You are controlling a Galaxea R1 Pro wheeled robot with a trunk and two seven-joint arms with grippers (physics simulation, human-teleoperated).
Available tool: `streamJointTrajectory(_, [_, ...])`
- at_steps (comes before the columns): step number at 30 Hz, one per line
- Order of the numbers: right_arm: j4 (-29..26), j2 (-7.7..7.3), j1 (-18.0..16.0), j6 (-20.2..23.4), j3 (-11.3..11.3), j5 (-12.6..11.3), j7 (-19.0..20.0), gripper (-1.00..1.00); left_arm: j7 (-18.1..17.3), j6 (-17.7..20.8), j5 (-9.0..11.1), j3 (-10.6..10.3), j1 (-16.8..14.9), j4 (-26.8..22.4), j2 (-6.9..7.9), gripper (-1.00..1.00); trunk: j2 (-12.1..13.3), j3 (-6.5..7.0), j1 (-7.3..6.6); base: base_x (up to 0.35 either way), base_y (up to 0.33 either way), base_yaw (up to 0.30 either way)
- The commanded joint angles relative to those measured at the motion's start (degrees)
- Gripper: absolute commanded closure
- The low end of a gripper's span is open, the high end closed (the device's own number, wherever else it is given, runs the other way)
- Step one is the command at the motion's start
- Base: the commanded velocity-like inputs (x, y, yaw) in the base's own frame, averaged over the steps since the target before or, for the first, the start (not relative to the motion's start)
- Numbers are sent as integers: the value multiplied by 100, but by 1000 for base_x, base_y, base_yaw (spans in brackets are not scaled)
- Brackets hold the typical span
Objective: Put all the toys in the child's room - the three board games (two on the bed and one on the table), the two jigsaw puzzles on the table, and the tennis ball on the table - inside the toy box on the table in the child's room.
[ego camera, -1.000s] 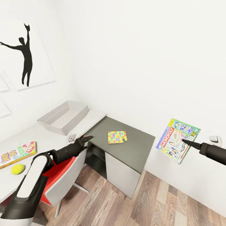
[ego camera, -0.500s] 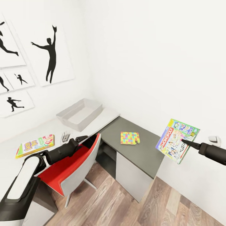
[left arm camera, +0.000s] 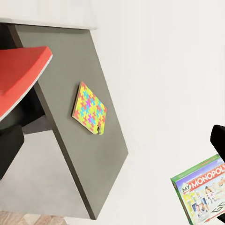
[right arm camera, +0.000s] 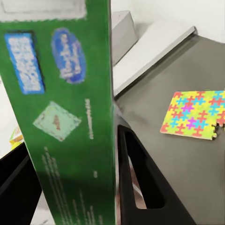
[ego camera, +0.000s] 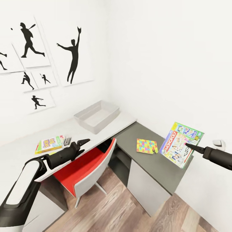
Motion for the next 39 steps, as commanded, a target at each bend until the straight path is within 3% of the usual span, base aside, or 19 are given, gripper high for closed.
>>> streamJointTrajectory(1, [0,2,-7,33,-6,-12,54,100,58,9,62,-2,-7,-2,1,-100,-11,-11,6,236,-105,291])
streamJointTrajectory(39, [0,21,-14,33,59,24,37,100,81,17,210,-43,-9,9,-32,-100,-11,-11,6,71,-20,293])
